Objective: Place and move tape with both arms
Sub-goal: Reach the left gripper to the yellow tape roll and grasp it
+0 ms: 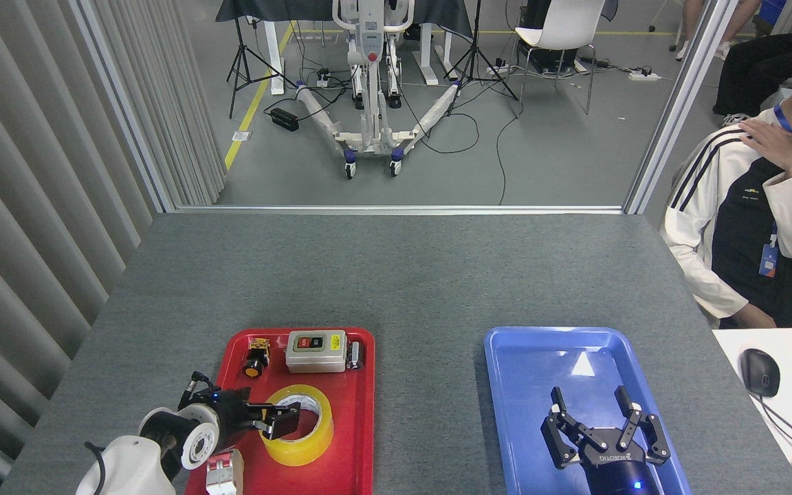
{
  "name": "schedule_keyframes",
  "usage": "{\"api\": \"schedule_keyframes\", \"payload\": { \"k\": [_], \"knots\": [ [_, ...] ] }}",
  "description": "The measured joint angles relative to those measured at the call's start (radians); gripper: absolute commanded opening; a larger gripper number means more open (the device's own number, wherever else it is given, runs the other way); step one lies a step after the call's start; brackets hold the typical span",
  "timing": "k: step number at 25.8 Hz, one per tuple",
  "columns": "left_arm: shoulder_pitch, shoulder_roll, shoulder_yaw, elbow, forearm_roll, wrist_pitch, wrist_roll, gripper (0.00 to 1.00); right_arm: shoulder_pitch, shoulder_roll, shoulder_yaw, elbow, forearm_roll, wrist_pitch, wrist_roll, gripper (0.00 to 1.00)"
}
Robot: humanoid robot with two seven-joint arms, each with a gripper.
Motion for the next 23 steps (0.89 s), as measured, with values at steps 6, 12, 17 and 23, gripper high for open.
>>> {"api": "schedule_keyframes", "payload": {
  "k": [6,12,17,23],
  "knots": [
    [-0.03,0.0,-0.013,0.042,-0.003,0.046,-0.099,0.75,0.0,-0.002,0.011,0.002,0.0,-0.001,-0.003,1.0],
    [-0.036,-0.005,-0.025,0.045,-0.005,0.041,-0.144,0.0,0.006,-0.002,0.02,0.001,0.001,-0.002,-0.004,1.0],
    [-0.038,-0.024,-0.005,0.047,0.009,-0.083,-0.128,0.0,0.008,-0.002,0.021,0.001,0.001,-0.001,-0.004,1.0],
    [-0.032,-0.123,0.198,0.045,0.103,-0.435,0.128,0.0,0.01,-0.003,0.021,0.001,0.001,0.0,-0.005,1.0]
  ]
}}
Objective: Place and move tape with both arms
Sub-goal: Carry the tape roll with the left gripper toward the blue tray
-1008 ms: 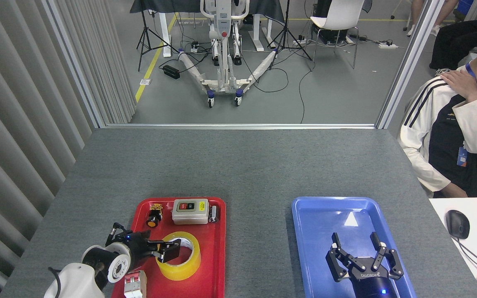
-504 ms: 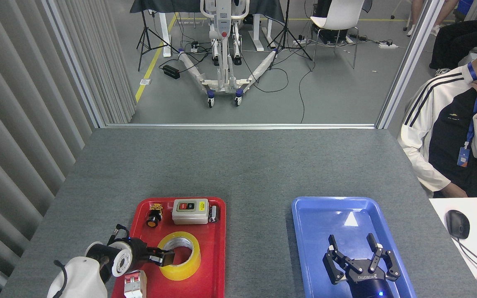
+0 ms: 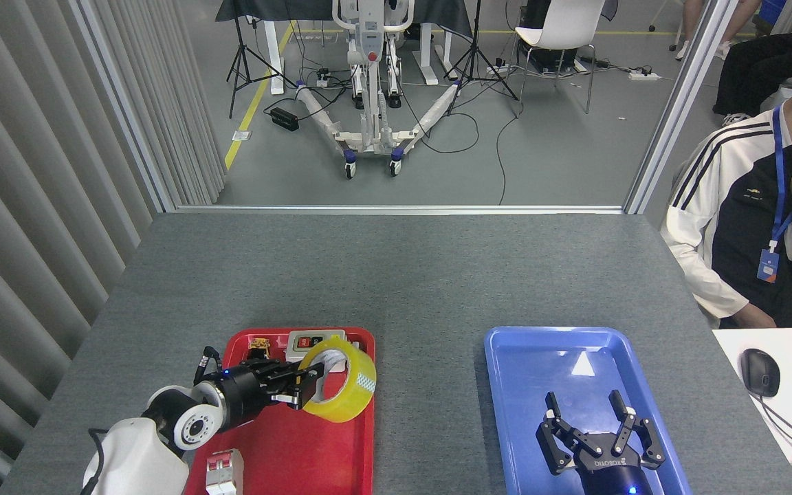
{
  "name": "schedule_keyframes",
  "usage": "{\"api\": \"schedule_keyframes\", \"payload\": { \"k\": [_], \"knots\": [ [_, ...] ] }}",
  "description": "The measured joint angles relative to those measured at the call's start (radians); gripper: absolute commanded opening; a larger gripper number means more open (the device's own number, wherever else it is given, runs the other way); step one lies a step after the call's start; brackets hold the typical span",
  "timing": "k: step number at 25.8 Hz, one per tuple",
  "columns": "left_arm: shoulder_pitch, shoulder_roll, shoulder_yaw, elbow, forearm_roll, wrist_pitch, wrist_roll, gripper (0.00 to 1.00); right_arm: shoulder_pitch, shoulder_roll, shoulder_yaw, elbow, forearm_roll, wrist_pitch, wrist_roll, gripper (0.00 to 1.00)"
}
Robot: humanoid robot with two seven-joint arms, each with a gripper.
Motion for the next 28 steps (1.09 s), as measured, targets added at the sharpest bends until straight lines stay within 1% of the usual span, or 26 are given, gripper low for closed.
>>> {"api": "schedule_keyframes", "payload": {
  "k": [2,4,5,8,12,14,16,18,22,25,28],
  "knots": [
    [0.005,-0.036,0.052,0.018,0.015,-0.123,0.156,0.0,0.0,0.0,0.0,-0.001,0.0,0.0,0.0,1.0],
    [0.007,-0.06,0.065,0.041,0.022,-0.181,0.297,0.0,0.0,-0.002,-0.001,-0.005,0.0,0.002,0.0,1.0],
    [0.007,-0.071,0.053,0.05,0.023,-0.2,0.354,0.0,0.0,-0.006,-0.001,-0.007,0.0,0.003,0.0,1.0],
    [0.009,-0.099,-0.027,0.064,0.02,-0.228,0.427,0.0,0.0,-0.023,-0.005,-0.014,-0.001,0.003,0.0,1.0],
    [0.009,-0.132,-0.1,0.068,0.017,-0.238,0.43,0.0,-0.001,-0.061,-0.01,-0.029,-0.004,-0.017,-0.004,1.0],
    [0.008,-0.142,-0.126,0.065,0.016,-0.239,0.403,0.0,0.004,-0.076,-0.015,-0.043,-0.005,-0.052,-0.005,1.0],
    [0.008,-0.146,-0.147,0.063,0.016,-0.239,0.388,0.0,0.028,-0.084,-0.035,-0.065,-0.005,-0.098,-0.005,1.0],
    [0.008,-0.15,-0.164,0.062,0.016,-0.239,0.377,0.0,0.06,-0.088,-0.068,-0.085,-0.006,-0.151,-0.016,1.0],
    [0.008,-0.164,-0.191,0.061,0.017,-0.239,0.37,0.0,0.09,-0.088,-0.138,-0.102,-0.011,-0.28,-0.055,1.0],
    [0.008,-0.173,-0.222,0.059,0.023,-0.239,0.369,0.0,0.098,-0.089,-0.155,-0.105,-0.028,-0.346,-0.072,1.0],
    [0.008,-0.185,-0.253,0.059,0.027,-0.239,0.37,0.0,0.104,-0.089,-0.158,-0.117,-0.044,-0.441,-0.089,1.0]
  ]
}}
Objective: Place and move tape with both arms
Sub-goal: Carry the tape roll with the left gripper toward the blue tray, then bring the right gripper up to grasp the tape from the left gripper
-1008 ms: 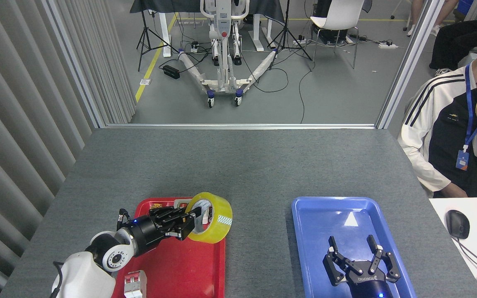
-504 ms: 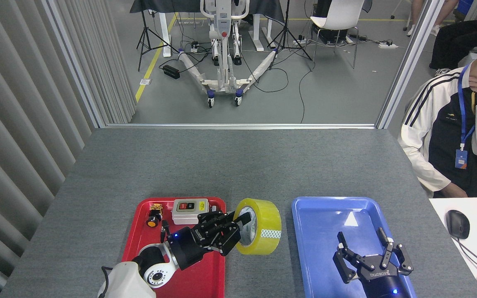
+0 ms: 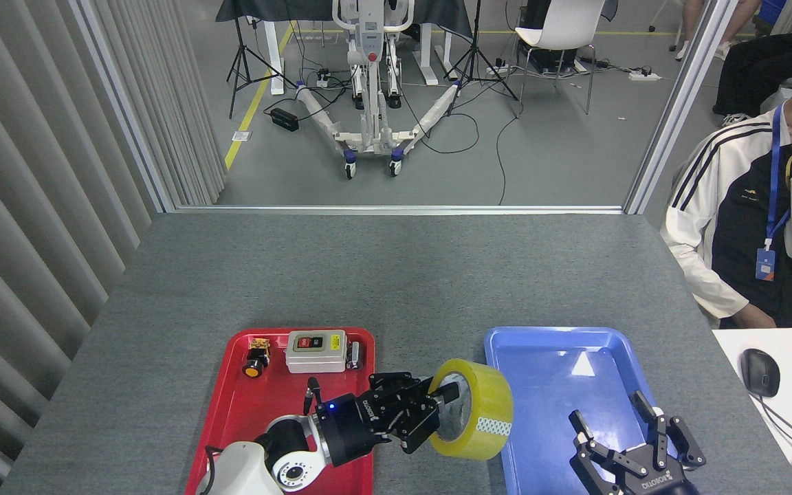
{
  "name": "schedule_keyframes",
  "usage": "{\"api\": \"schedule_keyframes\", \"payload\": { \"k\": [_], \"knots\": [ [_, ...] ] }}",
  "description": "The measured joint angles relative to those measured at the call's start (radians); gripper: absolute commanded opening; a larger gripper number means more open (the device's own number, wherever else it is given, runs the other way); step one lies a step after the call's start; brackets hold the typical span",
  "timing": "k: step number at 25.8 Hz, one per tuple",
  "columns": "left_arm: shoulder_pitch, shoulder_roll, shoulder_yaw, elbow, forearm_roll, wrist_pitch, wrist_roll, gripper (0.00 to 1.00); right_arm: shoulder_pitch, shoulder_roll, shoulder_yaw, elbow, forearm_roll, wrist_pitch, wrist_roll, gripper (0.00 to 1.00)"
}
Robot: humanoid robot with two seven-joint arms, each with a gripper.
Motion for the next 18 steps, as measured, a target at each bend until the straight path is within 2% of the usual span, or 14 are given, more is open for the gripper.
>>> {"api": "schedule_keyframes", "payload": {
  "k": [3,8,13,18],
  "knots": [
    [-0.001,-0.009,-0.013,0.003,0.001,0.0,0.002,0.0,0.009,-0.005,0.003,-0.01,-0.007,-0.113,-0.006,1.0],
    [-0.002,-0.017,-0.027,0.007,0.002,0.0,0.003,0.0,0.049,-0.072,0.006,-0.032,-0.053,-0.312,-0.041,1.0],
    [-0.002,-0.022,-0.031,0.005,0.003,0.0,0.004,0.0,0.066,-0.098,0.019,-0.052,-0.074,-0.351,-0.05,1.0],
    [0.0,-0.023,-0.035,-0.001,0.012,0.0,0.012,0.0,0.047,-0.107,0.087,-0.062,-0.076,-0.357,-0.052,1.0]
  ]
}}
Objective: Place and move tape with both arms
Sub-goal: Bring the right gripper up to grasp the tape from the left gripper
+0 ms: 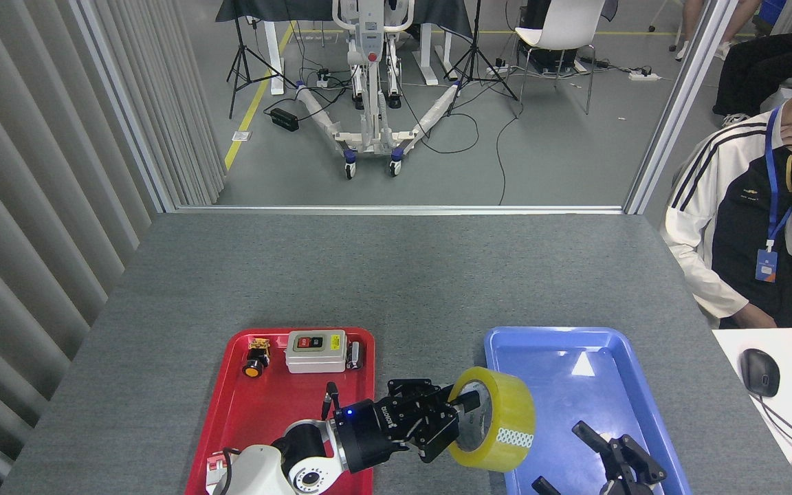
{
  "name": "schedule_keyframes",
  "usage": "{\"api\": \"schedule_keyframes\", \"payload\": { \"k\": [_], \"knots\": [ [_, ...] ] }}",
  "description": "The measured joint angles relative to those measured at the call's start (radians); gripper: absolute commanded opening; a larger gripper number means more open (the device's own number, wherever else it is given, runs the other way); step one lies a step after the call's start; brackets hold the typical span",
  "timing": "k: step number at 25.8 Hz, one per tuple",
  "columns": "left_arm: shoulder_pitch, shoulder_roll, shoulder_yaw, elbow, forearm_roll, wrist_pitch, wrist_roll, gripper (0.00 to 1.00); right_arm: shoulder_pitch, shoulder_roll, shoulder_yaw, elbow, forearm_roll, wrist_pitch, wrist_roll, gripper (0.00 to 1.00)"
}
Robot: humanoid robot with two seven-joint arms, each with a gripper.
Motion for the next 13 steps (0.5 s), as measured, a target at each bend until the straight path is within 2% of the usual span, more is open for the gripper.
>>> {"api": "schedule_keyframes", "payload": {
  "k": [3,6,9,11,13],
  "knots": [
    [0.006,0.0,-0.006,-0.003,0.013,0.0,0.004,0.0,-0.011,0.001,0.045,-0.005,0.003,-0.001,0.008,0.98],
    [0.015,0.0,-0.015,-0.009,0.017,0.0,0.004,0.0,-0.018,0.006,0.069,-0.011,0.004,-0.001,0.033,0.86],
    [0.02,-0.001,-0.02,-0.019,0.019,0.0,0.004,0.0,-0.022,0.008,0.087,-0.017,0.005,-0.001,0.049,0.59],
    [0.022,-0.002,-0.021,-0.027,0.019,0.0,0.004,0.0,-0.024,0.008,0.093,-0.021,0.005,-0.001,0.052,0.31],
    [0.025,-0.002,-0.022,-0.033,0.019,0.003,0.005,0.0,-0.024,0.007,0.097,-0.024,0.005,-0.005,0.053,0.1]
  ]
}}
